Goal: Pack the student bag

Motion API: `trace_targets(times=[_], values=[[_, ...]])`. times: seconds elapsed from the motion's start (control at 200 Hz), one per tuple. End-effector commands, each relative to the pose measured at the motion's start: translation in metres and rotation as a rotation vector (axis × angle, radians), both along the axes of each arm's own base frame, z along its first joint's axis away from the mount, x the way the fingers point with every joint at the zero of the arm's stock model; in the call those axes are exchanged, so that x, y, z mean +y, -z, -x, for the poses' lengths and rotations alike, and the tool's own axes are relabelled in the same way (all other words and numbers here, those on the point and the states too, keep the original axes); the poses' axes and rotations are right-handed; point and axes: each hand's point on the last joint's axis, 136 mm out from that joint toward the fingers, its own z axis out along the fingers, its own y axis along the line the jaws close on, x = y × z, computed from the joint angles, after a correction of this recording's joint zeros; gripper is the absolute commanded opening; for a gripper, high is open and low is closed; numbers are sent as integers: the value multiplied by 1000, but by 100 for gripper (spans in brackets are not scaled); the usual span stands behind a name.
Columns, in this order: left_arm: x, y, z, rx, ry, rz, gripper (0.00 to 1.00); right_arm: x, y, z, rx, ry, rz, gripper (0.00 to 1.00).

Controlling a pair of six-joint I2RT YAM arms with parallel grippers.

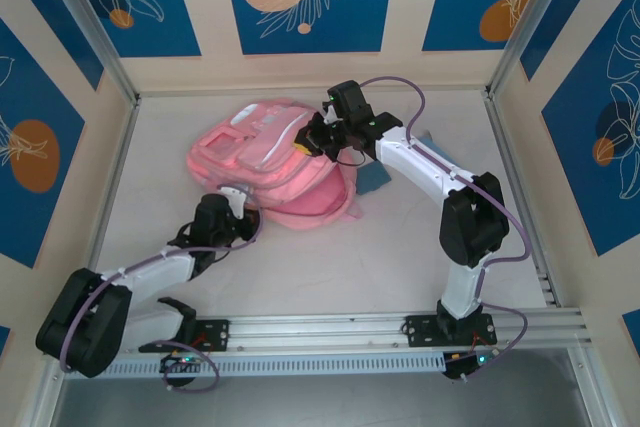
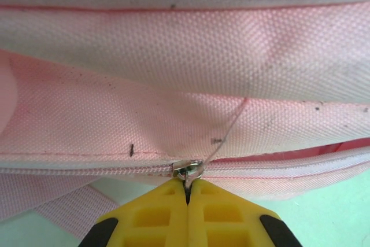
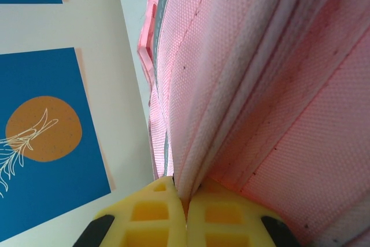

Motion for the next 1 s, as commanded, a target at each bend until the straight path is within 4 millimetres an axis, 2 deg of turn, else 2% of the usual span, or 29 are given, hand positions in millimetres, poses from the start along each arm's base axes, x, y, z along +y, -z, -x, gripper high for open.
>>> trace_targets(times=[0.0, 0.175, 0.425, 0.64, 0.705, 0.775, 0.845, 0.895, 0.995], values=[[-6, -9, 9, 9, 32, 53, 0, 12, -33, -9, -79, -19, -91, 0], [-18, -25, 26, -7, 101, 97, 0, 18, -24, -4, -59, -32, -101, 0], [-33, -34, 48, -13, 182, 151, 0, 28, -20, 1, -42, -44, -111, 0], [-51, -41, 57, -18, 251, 162, 0, 37, -17, 3, -31, -54, -111, 0], [-47, -38, 54, -8, 216, 131, 0, 37, -15, 4, -27, -55, -105, 0], [-30, -29, 44, 8, 114, 62, 0, 36, -15, 4, -33, -51, -95, 0], [-8, -19, 36, 38, -14, -13, 14, 32, -15, 5, -36, -46, -84, 0], [3, -13, 33, 61, -76, -39, 29, 30, -18, 4, -42, -43, -83, 0], [11, -10, 30, 78, -126, -38, 46, 26, -25, 3, -56, -38, -86, 0]])
